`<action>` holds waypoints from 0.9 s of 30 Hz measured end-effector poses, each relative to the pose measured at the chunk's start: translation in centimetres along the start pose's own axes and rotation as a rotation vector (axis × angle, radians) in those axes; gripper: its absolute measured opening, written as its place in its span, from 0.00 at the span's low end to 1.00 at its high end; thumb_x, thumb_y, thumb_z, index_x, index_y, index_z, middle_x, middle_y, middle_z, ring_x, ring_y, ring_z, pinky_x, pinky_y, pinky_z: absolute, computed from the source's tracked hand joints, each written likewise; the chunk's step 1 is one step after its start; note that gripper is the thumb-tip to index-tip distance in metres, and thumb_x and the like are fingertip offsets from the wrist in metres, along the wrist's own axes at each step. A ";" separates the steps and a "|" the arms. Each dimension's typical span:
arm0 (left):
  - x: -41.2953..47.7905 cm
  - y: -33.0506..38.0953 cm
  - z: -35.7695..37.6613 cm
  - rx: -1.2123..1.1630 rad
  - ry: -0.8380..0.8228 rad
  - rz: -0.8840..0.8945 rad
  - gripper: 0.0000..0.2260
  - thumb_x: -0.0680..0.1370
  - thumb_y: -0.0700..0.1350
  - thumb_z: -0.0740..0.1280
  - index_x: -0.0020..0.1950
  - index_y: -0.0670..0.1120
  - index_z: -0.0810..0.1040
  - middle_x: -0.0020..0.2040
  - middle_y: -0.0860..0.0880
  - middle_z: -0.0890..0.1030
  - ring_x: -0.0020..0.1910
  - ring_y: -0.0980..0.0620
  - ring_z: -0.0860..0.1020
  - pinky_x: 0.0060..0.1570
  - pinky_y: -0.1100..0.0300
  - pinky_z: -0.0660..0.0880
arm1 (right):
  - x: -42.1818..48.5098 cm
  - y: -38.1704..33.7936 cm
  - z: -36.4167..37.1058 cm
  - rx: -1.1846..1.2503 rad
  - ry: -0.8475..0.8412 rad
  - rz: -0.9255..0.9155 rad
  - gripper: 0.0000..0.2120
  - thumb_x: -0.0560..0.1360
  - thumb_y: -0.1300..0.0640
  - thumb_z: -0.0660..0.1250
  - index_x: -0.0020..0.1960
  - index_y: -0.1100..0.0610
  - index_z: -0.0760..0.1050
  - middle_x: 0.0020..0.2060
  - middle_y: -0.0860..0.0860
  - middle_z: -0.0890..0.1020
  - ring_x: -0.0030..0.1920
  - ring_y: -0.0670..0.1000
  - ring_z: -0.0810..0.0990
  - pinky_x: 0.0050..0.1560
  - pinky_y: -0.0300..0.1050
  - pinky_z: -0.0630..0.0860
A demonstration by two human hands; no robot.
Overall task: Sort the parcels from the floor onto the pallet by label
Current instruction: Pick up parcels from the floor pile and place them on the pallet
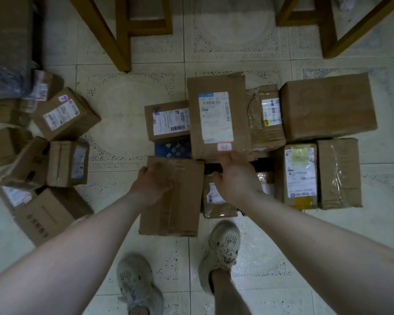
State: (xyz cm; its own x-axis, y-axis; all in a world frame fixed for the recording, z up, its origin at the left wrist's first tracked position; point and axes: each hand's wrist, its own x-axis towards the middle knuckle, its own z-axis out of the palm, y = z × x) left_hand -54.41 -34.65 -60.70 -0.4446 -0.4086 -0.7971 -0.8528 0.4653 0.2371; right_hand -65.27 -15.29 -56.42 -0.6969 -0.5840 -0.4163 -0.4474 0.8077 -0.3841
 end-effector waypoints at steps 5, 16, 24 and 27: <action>0.4 -2.1 1.0 -0.016 0.030 -0.015 0.37 0.75 0.45 0.65 0.77 0.57 0.47 0.64 0.39 0.70 0.54 0.38 0.76 0.53 0.47 0.76 | -1.8 -1.4 4.7 0.177 -0.369 0.122 0.17 0.78 0.52 0.60 0.66 0.52 0.67 0.54 0.55 0.76 0.52 0.56 0.76 0.46 0.45 0.75; -0.1 -3.7 2.7 -0.157 0.021 -0.095 0.42 0.75 0.44 0.66 0.75 0.62 0.39 0.65 0.40 0.64 0.53 0.40 0.74 0.46 0.53 0.72 | -0.6 -3.0 8.1 0.403 -0.470 0.286 0.35 0.79 0.51 0.59 0.78 0.50 0.41 0.68 0.54 0.71 0.54 0.54 0.77 0.41 0.40 0.69; -0.7 -4.7 1.2 -0.217 0.038 -0.051 0.39 0.75 0.47 0.66 0.77 0.59 0.44 0.68 0.42 0.67 0.56 0.42 0.75 0.47 0.54 0.75 | -0.8 -4.1 6.6 0.318 -0.458 0.254 0.31 0.79 0.53 0.59 0.77 0.53 0.49 0.71 0.55 0.65 0.60 0.56 0.74 0.54 0.48 0.75; -1.3 -6.3 -1.1 -0.279 0.082 -0.032 0.39 0.75 0.49 0.67 0.77 0.58 0.45 0.74 0.44 0.61 0.61 0.44 0.72 0.47 0.58 0.70 | -0.5 -5.9 4.5 0.236 -0.425 0.206 0.27 0.79 0.53 0.60 0.74 0.55 0.57 0.68 0.57 0.68 0.59 0.55 0.74 0.50 0.45 0.74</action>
State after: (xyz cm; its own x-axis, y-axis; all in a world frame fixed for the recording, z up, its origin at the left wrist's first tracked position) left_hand -48.72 -37.91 -60.58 -0.4274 -0.4873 -0.7615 -0.9040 0.2220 0.3653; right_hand -59.74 -20.14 -57.63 -0.4467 -0.4359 -0.7813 -0.1523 0.8976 -0.4136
